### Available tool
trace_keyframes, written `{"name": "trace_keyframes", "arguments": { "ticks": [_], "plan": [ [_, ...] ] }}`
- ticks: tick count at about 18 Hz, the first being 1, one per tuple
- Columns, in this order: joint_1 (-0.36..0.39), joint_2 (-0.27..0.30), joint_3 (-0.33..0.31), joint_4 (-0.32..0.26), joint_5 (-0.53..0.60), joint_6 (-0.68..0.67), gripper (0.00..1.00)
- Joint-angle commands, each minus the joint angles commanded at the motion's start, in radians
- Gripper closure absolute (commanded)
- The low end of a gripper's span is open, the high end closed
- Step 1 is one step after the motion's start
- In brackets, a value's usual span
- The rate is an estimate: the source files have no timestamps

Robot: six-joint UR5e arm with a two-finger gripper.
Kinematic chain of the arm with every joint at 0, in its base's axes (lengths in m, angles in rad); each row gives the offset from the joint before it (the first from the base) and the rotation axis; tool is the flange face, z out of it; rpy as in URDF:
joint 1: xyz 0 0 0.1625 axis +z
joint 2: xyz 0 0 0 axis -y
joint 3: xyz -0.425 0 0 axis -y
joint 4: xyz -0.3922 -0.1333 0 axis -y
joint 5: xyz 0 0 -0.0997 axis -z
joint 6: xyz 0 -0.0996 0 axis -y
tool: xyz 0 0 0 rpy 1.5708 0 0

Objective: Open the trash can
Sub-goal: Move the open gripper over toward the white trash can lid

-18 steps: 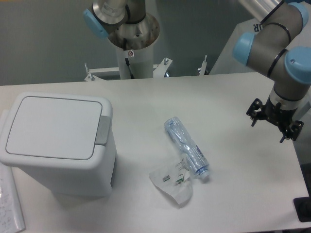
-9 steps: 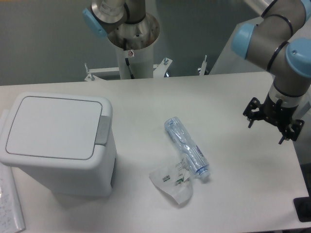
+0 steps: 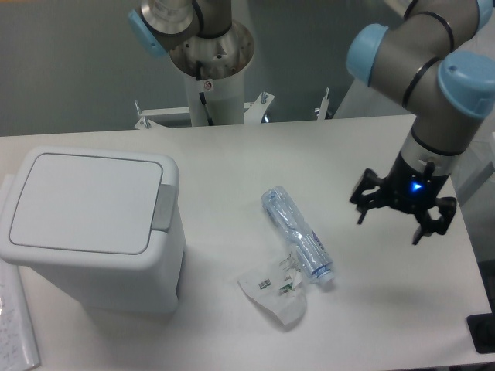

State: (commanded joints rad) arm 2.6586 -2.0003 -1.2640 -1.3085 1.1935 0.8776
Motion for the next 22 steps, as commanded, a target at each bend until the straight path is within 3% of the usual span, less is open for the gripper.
{"name": "trace_keyframes", "arguments": {
  "ticks": [3,6,9,15,22],
  "plan": [
    [-0.051,0.024,-0.002,0.006,-0.027,-0.096,0.0],
    [-0.078,0.052,0.0,0.034,-0.161,-0.205,0.0],
    [-0.101,0.075,-0.002,0.083,-0.173,-0.351,0.0],
    [-0.149,0.141,-0.064,0.086,-0.209,-0.419,0.0],
    [-0.178,0.147,-0.074,0.121,-0.221,-0.463,0.0]
  ]
}}
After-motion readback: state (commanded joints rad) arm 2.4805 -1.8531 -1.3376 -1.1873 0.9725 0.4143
